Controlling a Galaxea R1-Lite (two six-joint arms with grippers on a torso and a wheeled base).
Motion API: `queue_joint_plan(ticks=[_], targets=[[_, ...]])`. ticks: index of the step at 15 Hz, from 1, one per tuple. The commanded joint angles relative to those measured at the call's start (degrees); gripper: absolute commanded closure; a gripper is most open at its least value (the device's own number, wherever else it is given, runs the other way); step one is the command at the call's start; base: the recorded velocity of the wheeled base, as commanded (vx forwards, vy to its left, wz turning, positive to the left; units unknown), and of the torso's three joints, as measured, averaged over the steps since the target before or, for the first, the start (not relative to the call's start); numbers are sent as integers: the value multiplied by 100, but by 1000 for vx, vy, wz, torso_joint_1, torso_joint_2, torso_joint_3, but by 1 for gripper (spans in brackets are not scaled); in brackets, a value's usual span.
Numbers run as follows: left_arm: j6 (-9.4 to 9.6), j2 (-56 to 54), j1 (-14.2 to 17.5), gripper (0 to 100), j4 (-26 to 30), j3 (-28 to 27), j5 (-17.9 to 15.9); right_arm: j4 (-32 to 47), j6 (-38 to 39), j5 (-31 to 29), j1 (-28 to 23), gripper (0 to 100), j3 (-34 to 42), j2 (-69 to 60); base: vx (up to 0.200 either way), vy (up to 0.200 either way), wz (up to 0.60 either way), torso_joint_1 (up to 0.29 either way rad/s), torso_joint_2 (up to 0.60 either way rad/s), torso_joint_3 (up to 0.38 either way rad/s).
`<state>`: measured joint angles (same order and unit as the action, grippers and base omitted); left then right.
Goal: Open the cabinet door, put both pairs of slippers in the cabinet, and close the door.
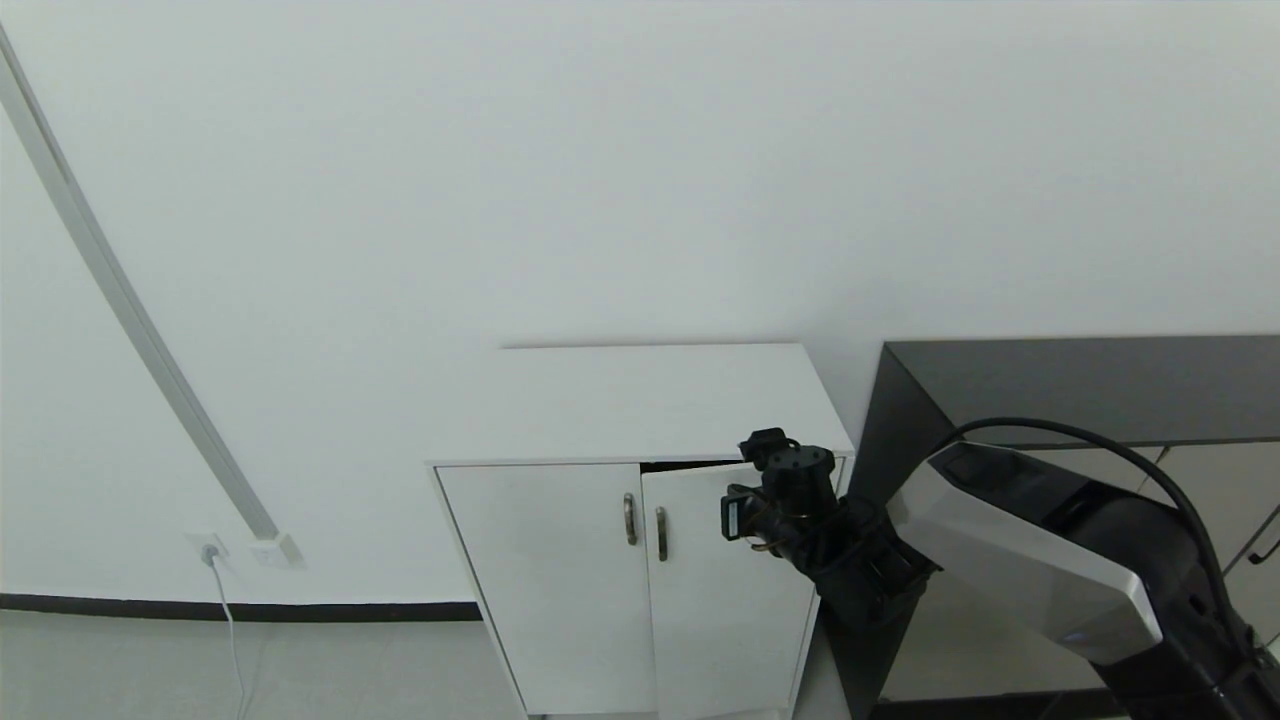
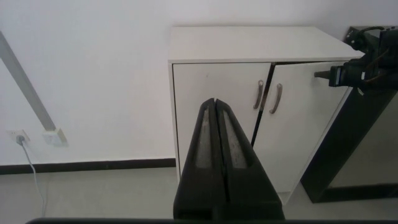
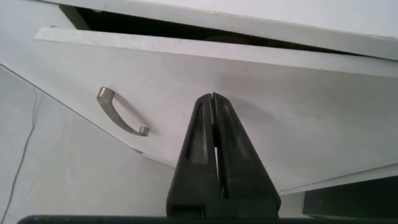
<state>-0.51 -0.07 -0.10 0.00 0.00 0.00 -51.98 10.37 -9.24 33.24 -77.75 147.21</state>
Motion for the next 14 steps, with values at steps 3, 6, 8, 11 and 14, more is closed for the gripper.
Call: queue_joint_plan(ticks=[3,6,8,11,14], targets=[[-2,7,1,100,0,0,0,4,-18,-8,-64,100,-144,88,0,0,0,0,0,0],[-2,7,1,100,0,0,0,13,-27,-8,-108,100,-284,176,0,0,0,0,0,0],[-2,7,1,100,0,0,0,127,-27,-8,-134,100,-399,211,0,0,0,0,0,0],[-2,7,1,100,0,0,0,223,-27,-8,-178,100,-566,229,0,0,0,0,0,0],[-2,7,1,100,0,0,0,355,-27,-8,-204,100,-697,255,0,0,0,0,0,0]])
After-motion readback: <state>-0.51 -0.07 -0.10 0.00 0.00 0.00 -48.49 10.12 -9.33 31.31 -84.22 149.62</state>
